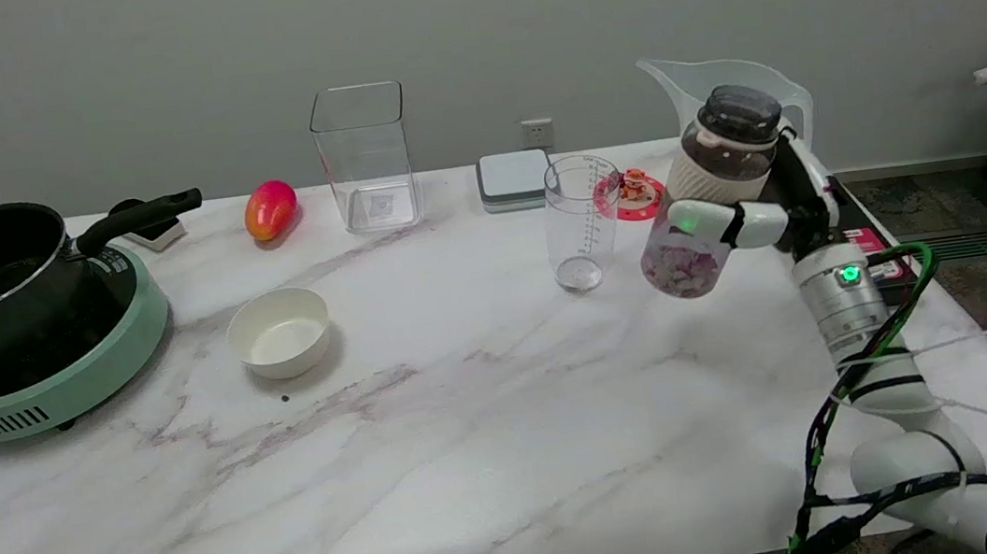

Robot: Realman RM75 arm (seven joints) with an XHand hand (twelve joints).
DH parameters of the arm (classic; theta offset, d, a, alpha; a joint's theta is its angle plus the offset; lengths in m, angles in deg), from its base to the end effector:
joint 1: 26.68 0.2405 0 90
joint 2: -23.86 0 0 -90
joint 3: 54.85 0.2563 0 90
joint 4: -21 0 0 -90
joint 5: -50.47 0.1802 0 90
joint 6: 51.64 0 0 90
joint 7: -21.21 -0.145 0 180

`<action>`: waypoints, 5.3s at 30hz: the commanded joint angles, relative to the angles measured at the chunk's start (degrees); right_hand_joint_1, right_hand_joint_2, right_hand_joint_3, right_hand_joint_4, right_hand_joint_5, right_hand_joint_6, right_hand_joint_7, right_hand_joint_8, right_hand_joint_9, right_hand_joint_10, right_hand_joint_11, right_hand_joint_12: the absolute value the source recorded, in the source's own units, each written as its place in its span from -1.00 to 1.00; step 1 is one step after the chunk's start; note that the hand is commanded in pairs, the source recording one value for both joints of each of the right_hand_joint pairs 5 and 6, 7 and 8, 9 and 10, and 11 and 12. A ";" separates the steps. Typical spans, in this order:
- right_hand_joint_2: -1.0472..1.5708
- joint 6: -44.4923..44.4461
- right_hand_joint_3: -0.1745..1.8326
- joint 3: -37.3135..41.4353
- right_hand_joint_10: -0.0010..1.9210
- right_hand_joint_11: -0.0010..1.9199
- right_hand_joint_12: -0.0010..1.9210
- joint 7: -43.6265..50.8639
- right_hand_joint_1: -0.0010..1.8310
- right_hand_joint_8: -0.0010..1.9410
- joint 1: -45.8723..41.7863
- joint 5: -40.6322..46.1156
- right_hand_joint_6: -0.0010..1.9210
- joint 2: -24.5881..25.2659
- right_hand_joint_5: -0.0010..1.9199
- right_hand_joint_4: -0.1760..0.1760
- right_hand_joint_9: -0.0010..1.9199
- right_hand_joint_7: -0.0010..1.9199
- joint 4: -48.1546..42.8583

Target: Pour the contents of the bottle into the measuring cup.

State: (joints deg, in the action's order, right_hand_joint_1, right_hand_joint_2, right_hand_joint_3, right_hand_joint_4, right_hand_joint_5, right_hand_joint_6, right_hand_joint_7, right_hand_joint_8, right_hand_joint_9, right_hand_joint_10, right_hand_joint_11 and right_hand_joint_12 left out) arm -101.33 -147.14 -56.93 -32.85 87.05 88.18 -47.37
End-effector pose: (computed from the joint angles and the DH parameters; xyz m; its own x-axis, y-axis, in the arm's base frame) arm -0.2539 -0.2641 0.4086 0.0637 0.2813 0.9575 -0.9199 -0.3555 0.1656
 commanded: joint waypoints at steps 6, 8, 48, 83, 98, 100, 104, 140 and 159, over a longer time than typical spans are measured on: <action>0.70 12.24 -0.37 11.74 0.55 0.23 0.23 10.82 0.38 0.61 0.23 0.29 0.37 -11.27 0.37 0.00 0.55 0.63 -9.77; 0.68 12.83 -0.36 12.34 0.54 0.22 0.22 12.66 0.38 0.60 0.23 0.21 0.36 -13.14 0.36 0.00 0.54 0.62 -9.80; 0.21 32.46 0.03 -2.37 0.35 0.02 0.02 30.10 0.49 0.43 17.09 -18.41 0.16 -26.78 0.17 0.00 0.35 0.45 -10.25; 0.12 40.64 0.12 -21.15 0.32 0.01 0.01 28.27 0.49 0.40 29.41 -39.18 0.19 -34.51 0.19 0.00 0.32 0.42 -16.56; 0.01 46.81 0.24 -25.38 0.29 -0.02 -0.02 29.51 0.50 0.37 32.64 -40.41 0.15 -36.17 0.15 0.00 0.29 0.38 -17.63; 0.00 47.30 0.25 -26.29 0.28 -0.02 -0.02 29.70 0.51 0.36 33.57 -40.97 0.15 -36.61 0.15 0.00 0.28 0.38 -17.68; -0.04 48.10 0.29 -28.72 0.26 -0.03 -0.04 29.70 0.51 0.34 35.97 -40.75 0.14 -37.70 0.14 0.00 0.26 0.36 -17.57; -0.12 53.55 0.37 -35.10 0.26 -0.03 -0.03 40.80 0.52 0.34 39.53 -40.54 0.16 -37.97 0.16 0.00 0.26 0.35 -20.69; -0.04 57.30 0.29 -35.76 0.27 0.00 0.00 48.82 0.51 0.37 40.31 -39.76 0.20 -36.49 0.20 0.00 0.27 0.39 -24.23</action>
State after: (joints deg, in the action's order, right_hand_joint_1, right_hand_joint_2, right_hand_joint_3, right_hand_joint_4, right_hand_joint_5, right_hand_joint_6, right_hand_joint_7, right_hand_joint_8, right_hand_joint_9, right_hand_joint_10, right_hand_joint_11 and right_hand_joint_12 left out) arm -47.60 -181.78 -13.67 6.43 46.45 50.33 -68.95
